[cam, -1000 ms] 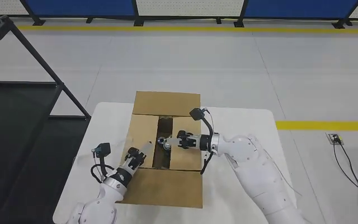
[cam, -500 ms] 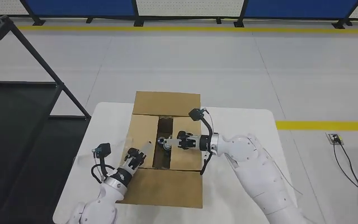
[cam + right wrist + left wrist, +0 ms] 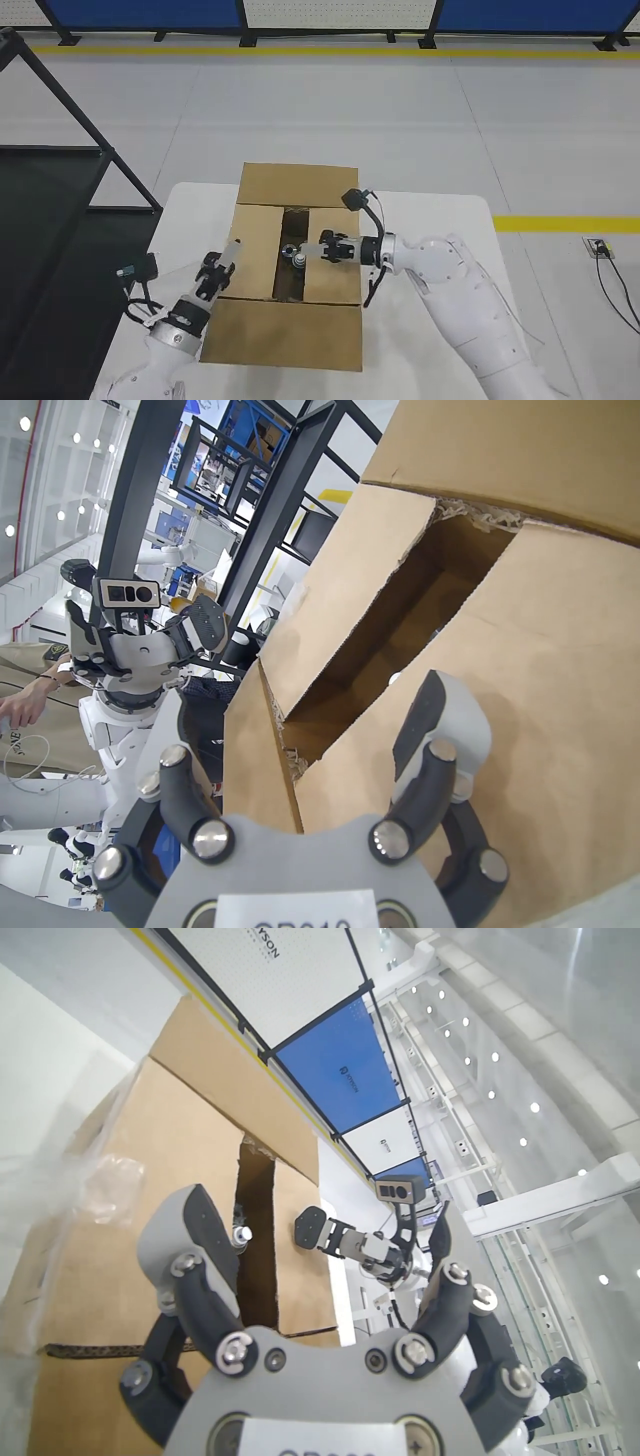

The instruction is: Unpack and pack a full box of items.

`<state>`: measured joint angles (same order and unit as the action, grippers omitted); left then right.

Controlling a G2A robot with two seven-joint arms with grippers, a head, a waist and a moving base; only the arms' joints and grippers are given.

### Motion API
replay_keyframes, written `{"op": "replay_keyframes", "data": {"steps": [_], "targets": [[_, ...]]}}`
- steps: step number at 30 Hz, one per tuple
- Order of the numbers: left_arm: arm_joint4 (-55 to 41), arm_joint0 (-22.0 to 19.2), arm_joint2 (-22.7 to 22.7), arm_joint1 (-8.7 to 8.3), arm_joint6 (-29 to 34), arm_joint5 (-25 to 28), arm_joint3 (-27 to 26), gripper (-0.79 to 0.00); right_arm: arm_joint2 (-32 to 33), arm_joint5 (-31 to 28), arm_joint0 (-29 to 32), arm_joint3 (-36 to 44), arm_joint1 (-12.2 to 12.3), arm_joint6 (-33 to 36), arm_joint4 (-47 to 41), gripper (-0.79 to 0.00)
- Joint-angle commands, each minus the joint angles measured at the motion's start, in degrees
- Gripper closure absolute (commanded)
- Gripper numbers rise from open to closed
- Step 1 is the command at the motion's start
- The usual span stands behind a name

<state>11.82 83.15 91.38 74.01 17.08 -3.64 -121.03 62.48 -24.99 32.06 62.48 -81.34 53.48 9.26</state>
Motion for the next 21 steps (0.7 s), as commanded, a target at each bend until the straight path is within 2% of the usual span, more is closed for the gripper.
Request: {"op": "replay_keyframes", "data": {"steps": [1, 6, 10, 14, 18, 21], "targets": [[-2.56, 1.19, 2.33, -0.11, 0.62, 0.31, -1.55, -0.785, 0.37, -1.36, 0.11, 0.52, 0.12, -0.62, -0.52, -0.785], [-10.16, 5.68, 11.46, -0.74, 6.52, 5.08, -3.53, -0.785, 2.42, -4.26, 1.07, 2.41, 0.84, -2.26, -1.38, -0.785], [-15.32, 9.81, 19.33, -1.31, 12.77, 9.16, -2.24, -0.785, 4.28, -3.3, 1.16, 2.45, 1.41, -5.01, -0.2, -0.785], [-19.42, 13.02, 26.12, -2.02, 21.16, 11.11, 0.24, -0.785, 5.07, -2.91, 0.95, 1.32, 1.66, -6.83, -0.61, -0.785], [-18.85, 15.03, 30.8, -2.72, 26.91, 13.11, 1.88, -0.785, 5.13, -2.97, 0.9, 1.22, 1.7, -6.9, -0.38, -0.785], [-18.56, 15.17, 31.07, -2.75, 26.96, 13.23, 1.89, -0.785, 5.13, -2.97, 0.9, 1.22, 1.7, -6.9, -0.38, -0.785]]}}
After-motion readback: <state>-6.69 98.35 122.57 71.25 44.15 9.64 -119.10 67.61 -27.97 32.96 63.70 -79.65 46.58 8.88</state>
